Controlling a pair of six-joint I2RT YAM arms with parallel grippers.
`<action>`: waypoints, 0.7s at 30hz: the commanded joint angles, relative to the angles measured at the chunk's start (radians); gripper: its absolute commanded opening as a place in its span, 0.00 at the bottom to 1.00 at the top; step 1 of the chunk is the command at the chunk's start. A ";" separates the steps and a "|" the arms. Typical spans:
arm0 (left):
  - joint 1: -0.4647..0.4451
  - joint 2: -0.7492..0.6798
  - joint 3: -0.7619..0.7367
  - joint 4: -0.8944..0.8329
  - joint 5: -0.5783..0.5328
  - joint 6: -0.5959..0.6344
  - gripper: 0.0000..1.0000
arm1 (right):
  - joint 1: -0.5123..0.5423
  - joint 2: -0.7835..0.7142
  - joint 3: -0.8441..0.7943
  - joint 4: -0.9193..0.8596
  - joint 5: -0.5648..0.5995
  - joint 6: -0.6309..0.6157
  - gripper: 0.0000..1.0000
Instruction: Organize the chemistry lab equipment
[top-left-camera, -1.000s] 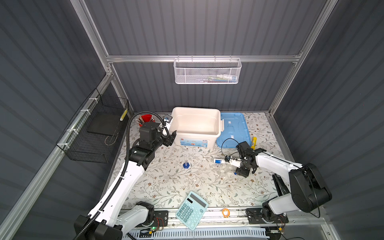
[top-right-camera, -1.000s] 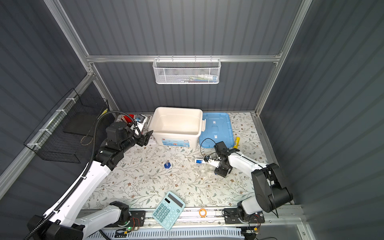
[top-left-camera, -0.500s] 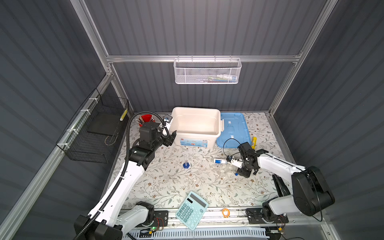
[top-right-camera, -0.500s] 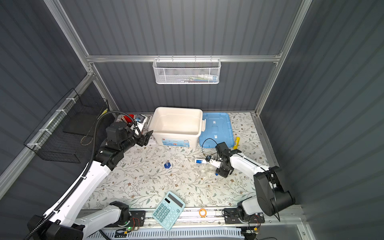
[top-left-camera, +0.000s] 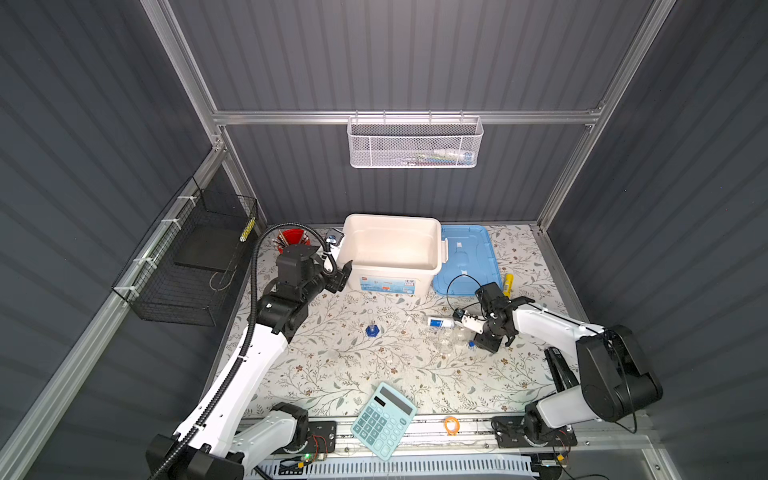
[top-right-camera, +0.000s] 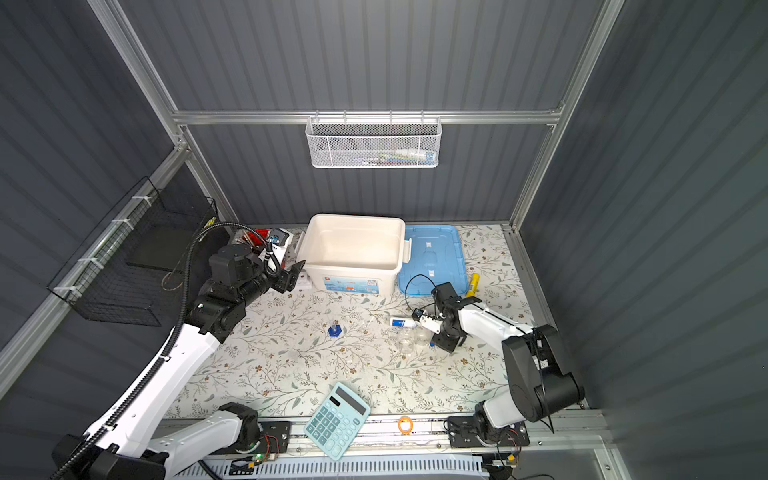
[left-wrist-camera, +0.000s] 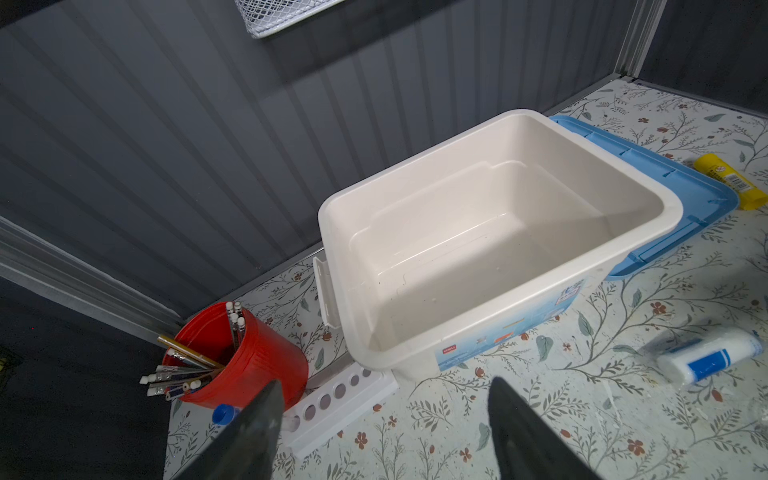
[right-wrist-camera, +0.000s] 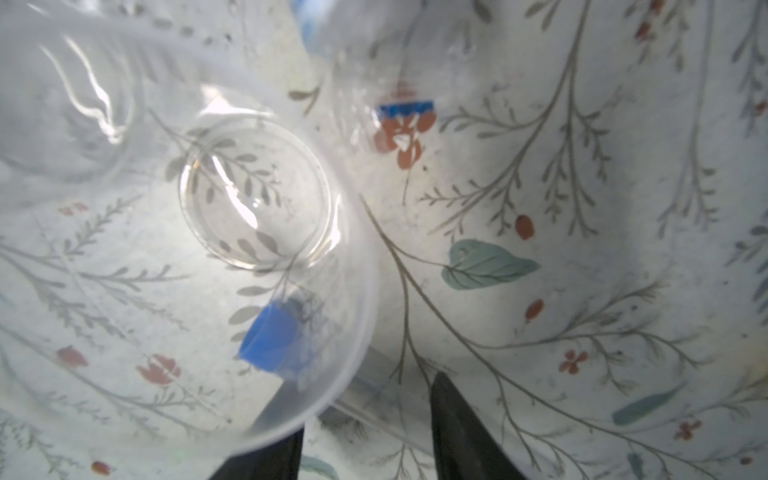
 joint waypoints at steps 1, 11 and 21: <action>-0.005 -0.011 0.004 0.003 0.007 0.012 0.78 | -0.013 -0.022 -0.005 -0.021 -0.009 0.000 0.46; -0.005 -0.010 0.009 0.000 0.009 0.012 0.78 | -0.042 -0.001 0.022 -0.030 -0.033 0.034 0.35; -0.005 -0.012 0.007 0.000 0.007 0.012 0.78 | -0.072 0.069 0.092 -0.048 -0.007 0.112 0.31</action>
